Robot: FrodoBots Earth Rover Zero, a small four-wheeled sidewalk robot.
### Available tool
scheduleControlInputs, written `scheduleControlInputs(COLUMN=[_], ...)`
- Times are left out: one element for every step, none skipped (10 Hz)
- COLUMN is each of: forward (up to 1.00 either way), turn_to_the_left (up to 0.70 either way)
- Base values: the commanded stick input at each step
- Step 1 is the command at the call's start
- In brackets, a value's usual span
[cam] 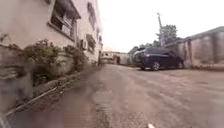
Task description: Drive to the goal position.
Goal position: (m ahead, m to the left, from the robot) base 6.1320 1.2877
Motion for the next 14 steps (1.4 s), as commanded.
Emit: scheduleControlInputs(forward=[0.85,0.85,0.85,0.85,0.85,0.85,0.85,0.85,0.85,0.85,0.85,0.85,0.85,0.85], turn_to_the_left=[0.0,0.0,0.0,0.0,0.0,0.0,0.0,0.0,0.0,0.0,0.0,0.0,0.0,0.0])
